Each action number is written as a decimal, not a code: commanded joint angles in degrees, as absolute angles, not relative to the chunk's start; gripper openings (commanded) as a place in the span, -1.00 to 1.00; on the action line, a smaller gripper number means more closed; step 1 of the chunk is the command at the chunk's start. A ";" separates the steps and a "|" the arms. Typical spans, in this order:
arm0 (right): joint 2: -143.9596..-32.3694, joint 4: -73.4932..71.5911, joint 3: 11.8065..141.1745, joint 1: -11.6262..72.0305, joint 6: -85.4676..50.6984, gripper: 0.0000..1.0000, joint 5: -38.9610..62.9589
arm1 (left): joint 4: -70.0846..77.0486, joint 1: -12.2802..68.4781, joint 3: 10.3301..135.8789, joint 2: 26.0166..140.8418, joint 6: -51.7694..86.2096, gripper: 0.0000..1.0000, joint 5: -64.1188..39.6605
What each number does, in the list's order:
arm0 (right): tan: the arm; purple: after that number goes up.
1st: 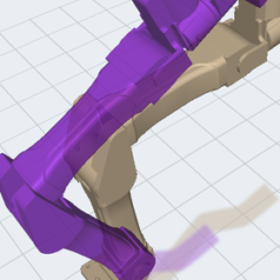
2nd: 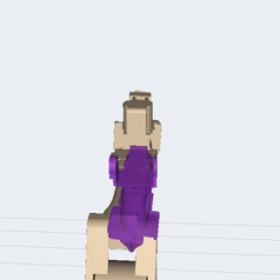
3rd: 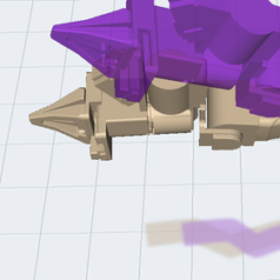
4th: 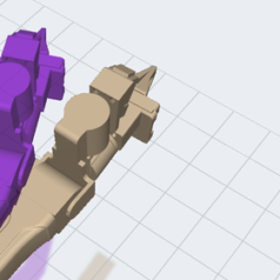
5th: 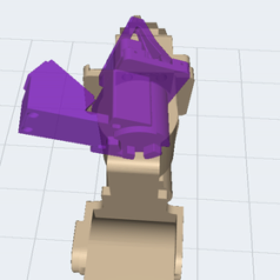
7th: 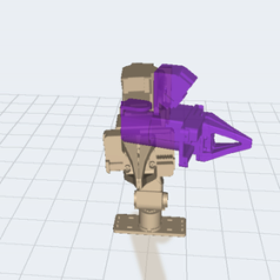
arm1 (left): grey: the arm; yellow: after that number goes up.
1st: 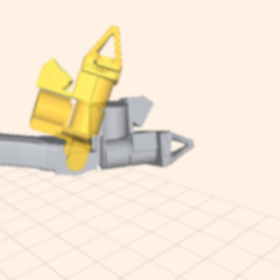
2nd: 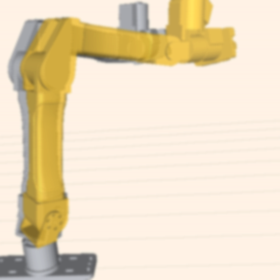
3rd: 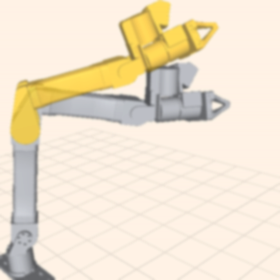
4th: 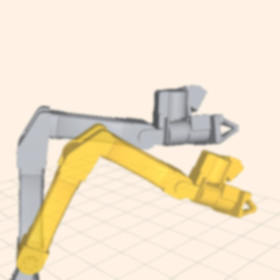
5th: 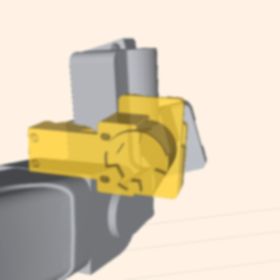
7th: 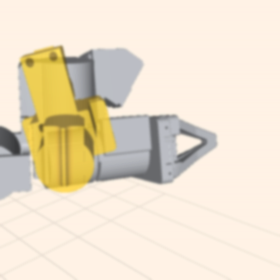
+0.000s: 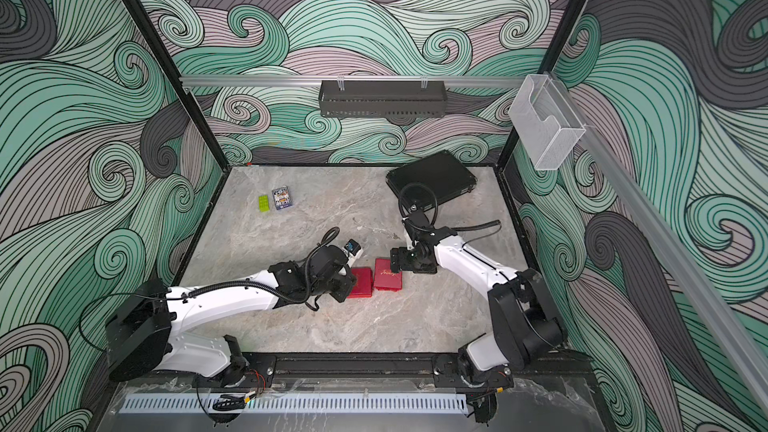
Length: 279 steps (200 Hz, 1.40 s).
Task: Take the necklace out of the lift-off lid jewelry box
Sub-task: Close the lid on the jewelry box, then pick up the jewelry box from the center of the board.
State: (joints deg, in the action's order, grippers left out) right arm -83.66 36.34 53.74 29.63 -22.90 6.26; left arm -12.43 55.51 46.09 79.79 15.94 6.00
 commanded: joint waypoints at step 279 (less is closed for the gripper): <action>-95.40 31.09 55.10 49.74 -42.10 0.84 -21.57 | -13.07 44.86 37.08 65.79 22.48 -0.46 11.96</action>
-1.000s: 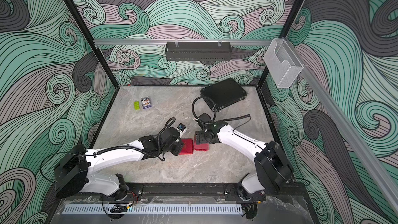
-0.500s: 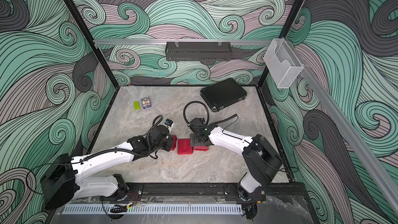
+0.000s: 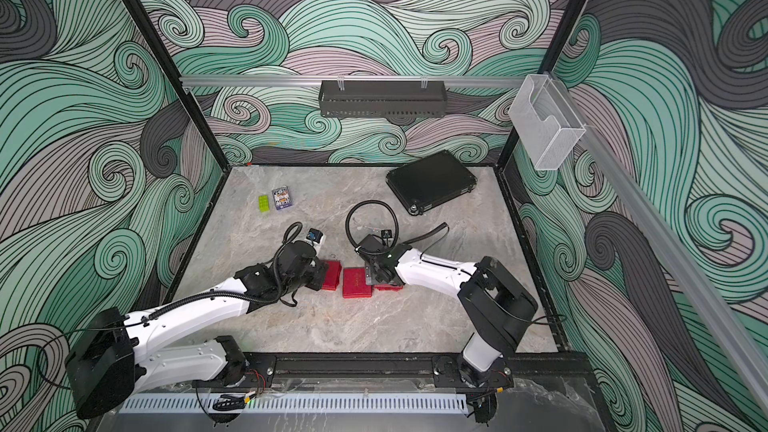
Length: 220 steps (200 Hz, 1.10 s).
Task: Take the necklace out of the lift-off lid jewelry box
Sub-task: Pick up the jewelry box from the center of the board.
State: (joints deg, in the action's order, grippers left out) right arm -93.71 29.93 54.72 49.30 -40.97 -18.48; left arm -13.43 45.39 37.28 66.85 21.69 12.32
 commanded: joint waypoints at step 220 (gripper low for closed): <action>-77.95 42.10 51.21 41.84 -23.23 0.64 3.55 | -2.09 46.00 38.34 73.59 18.72 -0.48 -9.40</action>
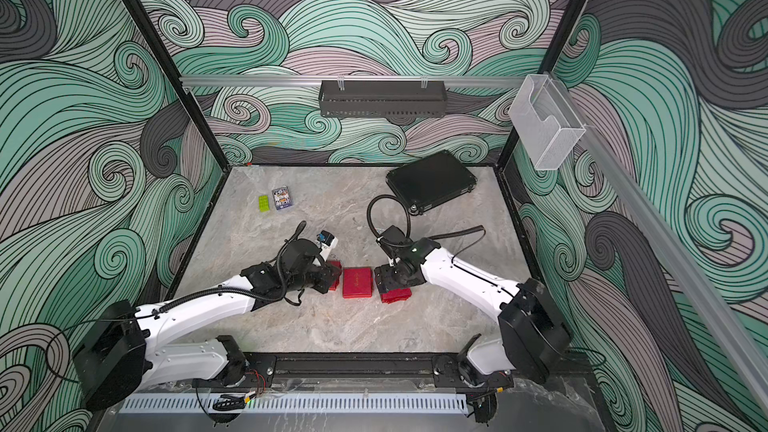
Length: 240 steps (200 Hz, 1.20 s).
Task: Take the necklace out of the lift-off lid jewelry box
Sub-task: Pick up the jewelry box from the center of the board, then place the jewelry box at the center of the board.
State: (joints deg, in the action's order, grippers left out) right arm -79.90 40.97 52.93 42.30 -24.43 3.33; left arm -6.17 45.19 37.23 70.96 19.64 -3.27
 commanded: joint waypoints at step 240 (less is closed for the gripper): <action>-54.15 47.12 32.65 44.35 -45.93 0.84 13.39 | -9.47 47.35 49.56 79.78 17.26 -0.59 0.24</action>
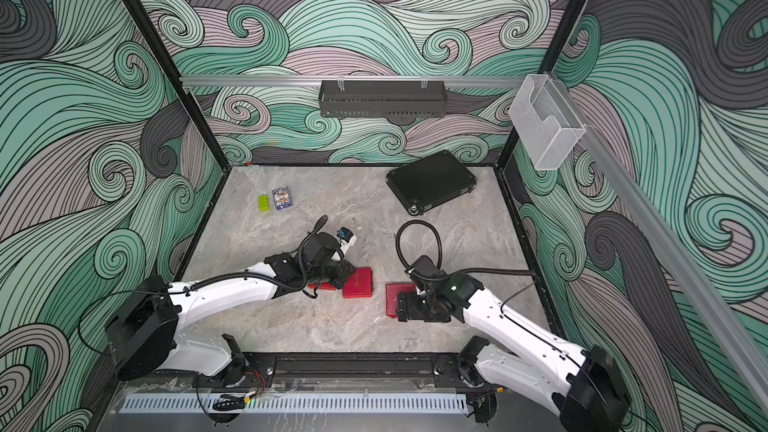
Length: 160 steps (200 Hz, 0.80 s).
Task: Take the necklace out of the lift-off lid jewelry box
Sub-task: Place the jewelry box at the center of the board, then adjust the jewelry box at the center of the board.
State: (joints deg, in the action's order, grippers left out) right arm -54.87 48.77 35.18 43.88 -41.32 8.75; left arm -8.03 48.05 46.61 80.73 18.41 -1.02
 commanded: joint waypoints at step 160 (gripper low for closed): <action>-69.59 24.36 35.13 28.83 -37.66 0.62 19.85 | -11.09 46.13 50.20 80.23 16.88 -0.60 -0.80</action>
